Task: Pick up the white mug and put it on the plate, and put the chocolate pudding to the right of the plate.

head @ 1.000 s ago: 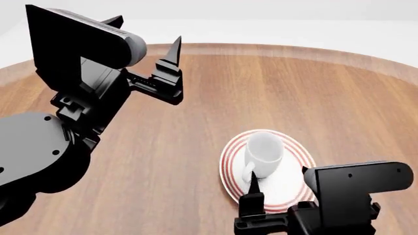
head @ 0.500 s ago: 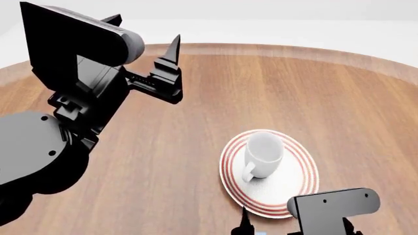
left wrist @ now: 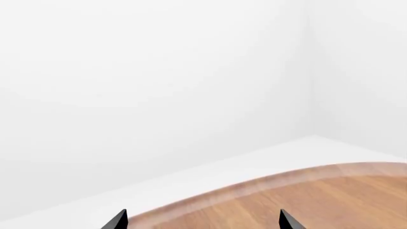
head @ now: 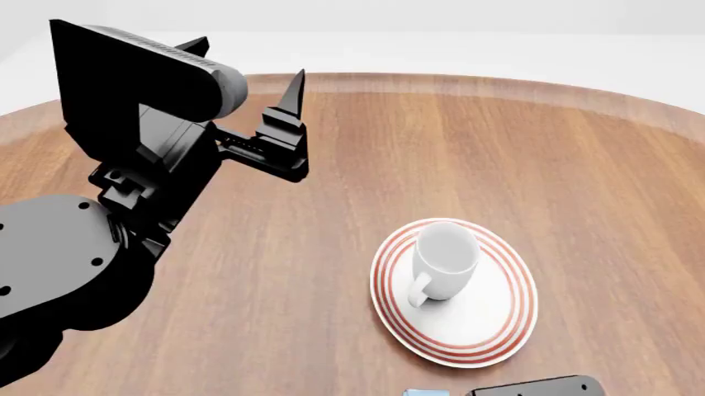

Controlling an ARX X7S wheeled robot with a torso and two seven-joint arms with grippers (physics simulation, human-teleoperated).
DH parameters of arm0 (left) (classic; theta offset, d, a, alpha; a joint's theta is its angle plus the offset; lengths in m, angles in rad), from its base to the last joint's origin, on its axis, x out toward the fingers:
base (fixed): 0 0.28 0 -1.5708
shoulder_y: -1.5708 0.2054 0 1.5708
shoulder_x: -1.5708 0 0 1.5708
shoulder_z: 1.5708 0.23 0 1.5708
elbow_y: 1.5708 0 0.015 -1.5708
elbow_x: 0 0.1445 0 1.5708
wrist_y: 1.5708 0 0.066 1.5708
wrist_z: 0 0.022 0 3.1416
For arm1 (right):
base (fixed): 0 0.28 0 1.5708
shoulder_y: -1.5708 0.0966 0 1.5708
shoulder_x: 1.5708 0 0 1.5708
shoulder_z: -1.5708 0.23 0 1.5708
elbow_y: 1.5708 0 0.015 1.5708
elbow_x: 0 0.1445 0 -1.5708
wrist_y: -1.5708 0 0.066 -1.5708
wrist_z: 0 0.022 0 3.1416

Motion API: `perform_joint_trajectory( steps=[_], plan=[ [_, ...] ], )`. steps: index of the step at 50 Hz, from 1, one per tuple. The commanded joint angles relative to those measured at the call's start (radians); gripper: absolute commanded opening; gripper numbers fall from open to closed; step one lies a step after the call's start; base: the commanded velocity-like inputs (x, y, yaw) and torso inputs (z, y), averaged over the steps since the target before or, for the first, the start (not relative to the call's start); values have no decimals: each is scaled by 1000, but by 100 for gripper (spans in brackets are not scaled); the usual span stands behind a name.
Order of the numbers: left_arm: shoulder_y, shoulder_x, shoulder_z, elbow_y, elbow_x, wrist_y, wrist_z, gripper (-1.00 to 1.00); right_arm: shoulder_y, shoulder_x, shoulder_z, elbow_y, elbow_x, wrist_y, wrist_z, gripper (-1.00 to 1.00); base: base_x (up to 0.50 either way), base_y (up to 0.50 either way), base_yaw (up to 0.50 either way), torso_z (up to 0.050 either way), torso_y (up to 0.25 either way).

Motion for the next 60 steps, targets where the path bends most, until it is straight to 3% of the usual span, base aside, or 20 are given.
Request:
perform_joint_trajectory(
  steps=[1,10,25,43,60],
  plan=[
    [7,4,2,-4,4,0,3,100,-142,-46,159,0,25,114,0,100,0,0,0,0,0],
    [14,6,2,-15,5,4,8,100,-195,-12,198,0,22,92,0,100,0,0,0,0,0],
    [20,-2,-3,-13,3,7,4,100,-313,-124,327,3,24,246,0,100,0,0,0,0,0],
    [33,-1,-3,-15,9,11,4,100,-273,-139,312,47,28,231,0,100,0,0,0,0,0],
    [41,-6,-8,-14,10,15,2,100,-315,-241,384,84,24,354,0,100,0,0,0,0,0]
  ],
)
